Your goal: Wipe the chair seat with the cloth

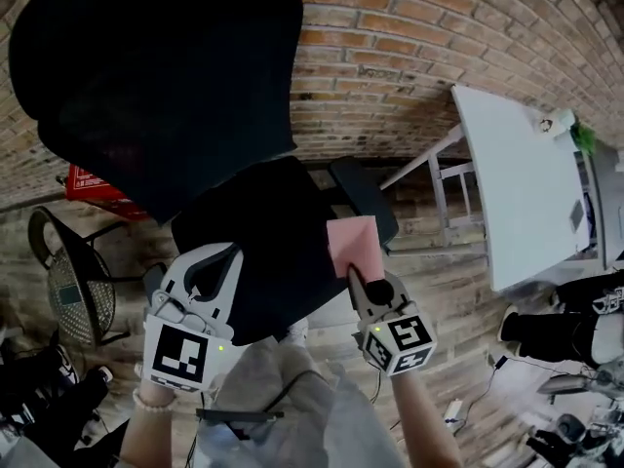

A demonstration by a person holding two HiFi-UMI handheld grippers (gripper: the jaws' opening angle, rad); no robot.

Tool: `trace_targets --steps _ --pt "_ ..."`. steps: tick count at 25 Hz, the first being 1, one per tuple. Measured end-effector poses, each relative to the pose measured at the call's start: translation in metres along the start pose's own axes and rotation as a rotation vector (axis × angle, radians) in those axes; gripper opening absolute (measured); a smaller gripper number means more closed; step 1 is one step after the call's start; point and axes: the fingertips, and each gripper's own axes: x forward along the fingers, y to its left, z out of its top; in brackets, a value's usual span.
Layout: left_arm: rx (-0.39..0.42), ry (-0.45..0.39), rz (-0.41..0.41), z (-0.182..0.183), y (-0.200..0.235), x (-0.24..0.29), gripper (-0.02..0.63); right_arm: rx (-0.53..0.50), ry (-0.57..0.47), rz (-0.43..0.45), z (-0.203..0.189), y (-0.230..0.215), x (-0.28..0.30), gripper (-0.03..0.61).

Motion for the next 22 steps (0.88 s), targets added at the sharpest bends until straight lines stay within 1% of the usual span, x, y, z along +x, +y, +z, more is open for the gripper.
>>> trace_targets --steps 3,5,8,12,16,22 --pt "0.012 -0.034 0.036 0.029 0.011 -0.008 0.018 0.011 -0.072 -0.009 0.042 -0.003 -0.011 0.051" --pt "-0.003 -0.054 0.067 0.045 0.018 -0.016 0.018 0.003 -0.106 -0.014 0.064 -0.002 -0.021 0.051" --pt "-0.032 -0.087 0.086 0.065 0.022 -0.03 0.018 -0.056 -0.135 -0.026 0.091 0.007 -0.04 0.051" --pt "0.01 -0.12 0.087 0.087 0.025 -0.046 0.018 -0.177 -0.167 -0.018 0.118 0.031 -0.058 0.051" --pt "0.058 -0.132 0.057 0.102 0.021 -0.058 0.018 -0.212 -0.221 0.021 0.141 0.057 -0.068 0.051" --pt "0.094 -0.145 0.042 0.115 0.015 -0.075 0.018 -0.279 -0.266 0.044 0.166 0.082 -0.084 0.051"
